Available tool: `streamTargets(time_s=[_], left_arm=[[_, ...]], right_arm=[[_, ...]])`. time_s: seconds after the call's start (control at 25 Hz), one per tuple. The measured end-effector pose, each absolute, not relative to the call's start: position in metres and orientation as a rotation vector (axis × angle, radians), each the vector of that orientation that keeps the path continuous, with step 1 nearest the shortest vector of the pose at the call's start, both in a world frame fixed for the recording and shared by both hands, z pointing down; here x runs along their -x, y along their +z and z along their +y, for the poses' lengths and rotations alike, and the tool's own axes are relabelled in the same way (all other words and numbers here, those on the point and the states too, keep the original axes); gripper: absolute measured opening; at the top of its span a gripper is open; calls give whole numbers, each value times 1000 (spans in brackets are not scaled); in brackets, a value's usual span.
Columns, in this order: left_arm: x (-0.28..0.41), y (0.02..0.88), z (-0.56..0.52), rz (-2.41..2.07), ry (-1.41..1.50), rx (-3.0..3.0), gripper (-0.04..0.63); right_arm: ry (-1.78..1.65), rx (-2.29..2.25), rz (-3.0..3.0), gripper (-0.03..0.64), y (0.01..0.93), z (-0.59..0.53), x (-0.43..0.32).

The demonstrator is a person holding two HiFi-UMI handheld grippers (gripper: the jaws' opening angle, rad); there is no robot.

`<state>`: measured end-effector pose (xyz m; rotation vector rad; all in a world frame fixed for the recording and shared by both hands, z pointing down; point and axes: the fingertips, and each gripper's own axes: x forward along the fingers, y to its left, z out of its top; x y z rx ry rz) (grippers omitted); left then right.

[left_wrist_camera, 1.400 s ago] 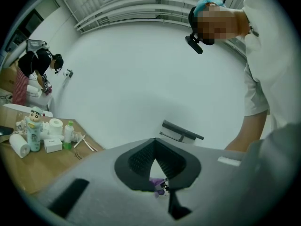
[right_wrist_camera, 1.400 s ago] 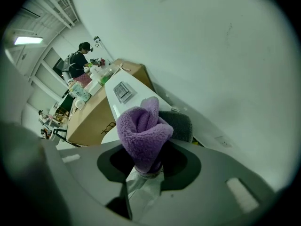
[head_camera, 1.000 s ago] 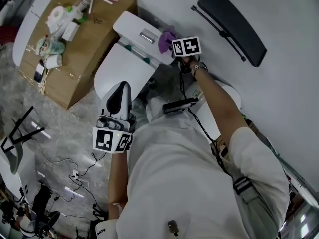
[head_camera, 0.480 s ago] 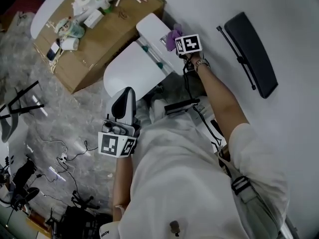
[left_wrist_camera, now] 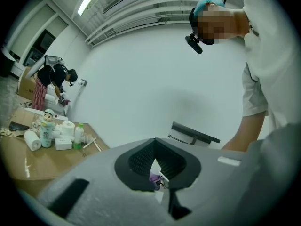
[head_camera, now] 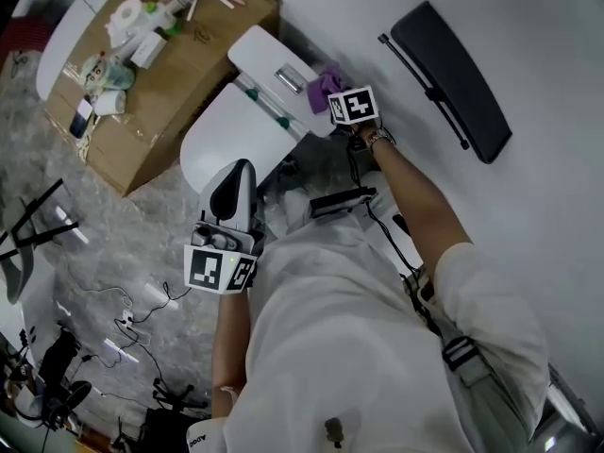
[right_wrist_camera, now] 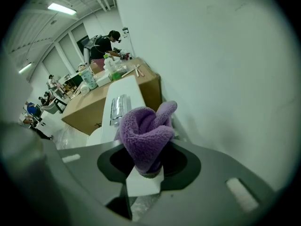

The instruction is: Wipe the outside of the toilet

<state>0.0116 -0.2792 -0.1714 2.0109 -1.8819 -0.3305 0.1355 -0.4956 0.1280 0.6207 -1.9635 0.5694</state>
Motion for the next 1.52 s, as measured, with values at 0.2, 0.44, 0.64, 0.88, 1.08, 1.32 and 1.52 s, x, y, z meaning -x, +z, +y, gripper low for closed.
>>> streamTargets(time_s=[0.2, 0.44, 0.64, 0.88, 1.08, 1.32, 1.52], left_arm=[[-20, -175, -286, -1775, -337, -2114, 5], [-3, -165, -255, -1672, -329, -2144, 5], [27, -156, -225, -1595, -305, -2178, 5], [52, -146, -205, -1437, -209, -2334, 5], [69, -117, -209, -1358, -156, -2398, 5], [69, -91, -229, -1437, -204, -2335, 5], [47, -61, -250, -1491, -175, -2368, 5]], right_arm=[[573, -686, -1936, 138, 128, -480, -165], [634, -781, -1870, 137, 130, -440, -182], [721, -888, -1835, 135, 130, -402, -178], [748, -924, -1768, 138, 142, -359, -166], [938, -1083, -1786, 138, 150, -345, -160], [994, -1154, -1778, 140, 168, -333, -165], [1019, -1157, -1848, 141, 179, -344, -159]])
